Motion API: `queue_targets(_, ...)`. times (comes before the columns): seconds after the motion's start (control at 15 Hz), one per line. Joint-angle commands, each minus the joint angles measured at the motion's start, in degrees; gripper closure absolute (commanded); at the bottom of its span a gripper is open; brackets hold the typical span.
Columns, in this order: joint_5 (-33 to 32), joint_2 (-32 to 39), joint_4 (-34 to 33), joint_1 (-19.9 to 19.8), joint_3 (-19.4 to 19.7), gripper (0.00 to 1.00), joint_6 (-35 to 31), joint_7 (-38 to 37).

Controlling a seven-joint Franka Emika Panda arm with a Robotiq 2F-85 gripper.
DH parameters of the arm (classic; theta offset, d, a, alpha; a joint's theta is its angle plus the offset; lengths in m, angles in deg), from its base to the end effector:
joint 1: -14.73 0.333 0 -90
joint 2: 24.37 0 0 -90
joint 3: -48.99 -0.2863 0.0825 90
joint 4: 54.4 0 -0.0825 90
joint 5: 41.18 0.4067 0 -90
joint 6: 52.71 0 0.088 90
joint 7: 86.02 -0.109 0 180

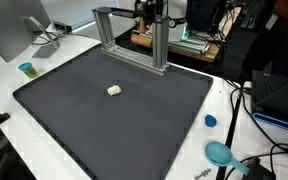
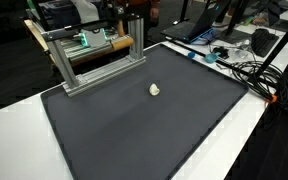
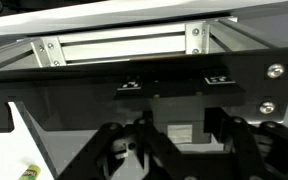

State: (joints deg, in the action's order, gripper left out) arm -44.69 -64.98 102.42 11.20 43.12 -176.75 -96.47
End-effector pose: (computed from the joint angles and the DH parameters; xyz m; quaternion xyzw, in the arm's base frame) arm 0.3798 0.0082 0.4015 0.9939 -0.0650 0.0720 0.0528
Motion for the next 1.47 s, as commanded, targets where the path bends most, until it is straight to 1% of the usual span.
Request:
queue_targets(0.0,-0.1,1.0,-1.4,0.9,1.1,0.7,2.7,1.6)
queue_targets(0.13,0.0,1.2,-1.8,1.2,1.4,0.7,3.3,2.3)
queue_targets(0.2,0.2,1.3,-1.9,1.3,1.7,0.2,3.5,3.0)
queue_targets(0.27,0.1,1.5,-2.0,1.2,1.9,0.19,3.7,3.1)
queue_targets(0.33,0.1,1.8,-2.1,1.2,2.1,0.12,4.0,3.5)
queue_targets(0.4,0.4,2.0,-2.2,1.5,2.6,0.25,4.2,4.4)
queue_targets(0.47,0.2,2.2,-2.3,1.5,2.7,0.41,4.3,4.8)
queue_targets(0.53,0.3,2.5,-2.5,1.7,3.1,0.5,4.6,5.6)
queue_targets(0.6,0.9,2.8,-2.9,2.1,3.8,0.52,5.0,6.6)
queue_targets(0.8,1.2,3.9,-4.4,2.0,4.9,0.73,6.5,8.4)
queue_targets(0.87,1.6,4.4,-5.0,2.3,5.3,0.78,7.1,8.9)
queue_targets(1.07,2.5,5.2,-5.7,2.8,5.9,0.78,7.2,9.2)
queue_targets(1.27,3.0,5.3,-6.4,2.0,5.6,0.78,5.3,6.5)
queue_targets(1.4,3.3,6.3,-9.0,1.3,5.6,0.78,3.6,4.8)
